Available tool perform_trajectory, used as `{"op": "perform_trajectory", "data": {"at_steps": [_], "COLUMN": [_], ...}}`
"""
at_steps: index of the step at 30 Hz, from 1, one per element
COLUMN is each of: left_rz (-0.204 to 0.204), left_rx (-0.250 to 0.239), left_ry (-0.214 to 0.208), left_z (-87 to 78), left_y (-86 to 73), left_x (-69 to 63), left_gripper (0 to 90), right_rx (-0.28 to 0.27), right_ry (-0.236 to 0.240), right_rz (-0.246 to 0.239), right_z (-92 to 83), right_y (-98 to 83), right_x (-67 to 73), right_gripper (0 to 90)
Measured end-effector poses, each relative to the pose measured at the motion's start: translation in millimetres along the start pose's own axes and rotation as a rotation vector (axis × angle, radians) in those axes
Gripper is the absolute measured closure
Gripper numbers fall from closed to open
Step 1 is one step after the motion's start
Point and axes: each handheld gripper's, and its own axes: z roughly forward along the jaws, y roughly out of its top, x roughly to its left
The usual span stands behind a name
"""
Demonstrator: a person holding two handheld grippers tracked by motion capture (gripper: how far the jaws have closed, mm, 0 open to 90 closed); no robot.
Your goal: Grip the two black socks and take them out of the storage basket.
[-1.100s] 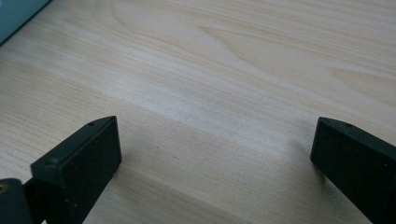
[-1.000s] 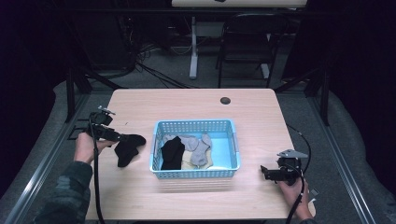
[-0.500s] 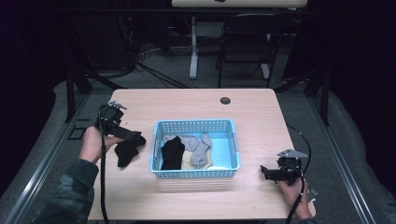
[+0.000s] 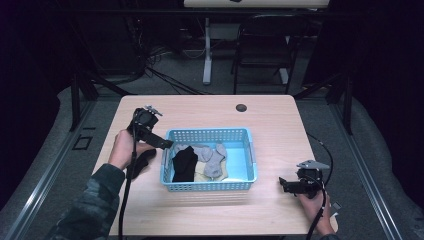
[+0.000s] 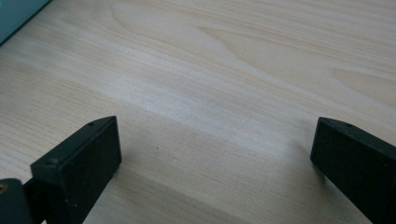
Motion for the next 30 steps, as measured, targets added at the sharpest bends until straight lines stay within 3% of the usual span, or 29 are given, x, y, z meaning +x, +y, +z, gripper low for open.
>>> {"op": "perform_trajectory", "data": {"at_steps": [10,21,30], "left_rz": [0.052,0.069,0.081], "left_rx": [0.023,0.057,0.13], "left_ry": [-0.046,-0.083,-0.059], "left_z": [30.3,63.1,90.0], "left_y": [16.5,24.1,26.9], "left_x": [-16.4,-24.6,-35.0], "left_gripper": [1.5,4.6,10.1], "right_rx": [0.0,-0.001,-0.001], "right_ry": [0.0,0.0,0.0], "right_rz": [0.0,-0.001,0.0], "right_z": [-0.1,0.0,0.0], "right_y": [-0.1,-0.1,-0.1], "right_x": [0.0,-0.1,0.0], "right_gripper": [1.2,1.3,1.3]}}
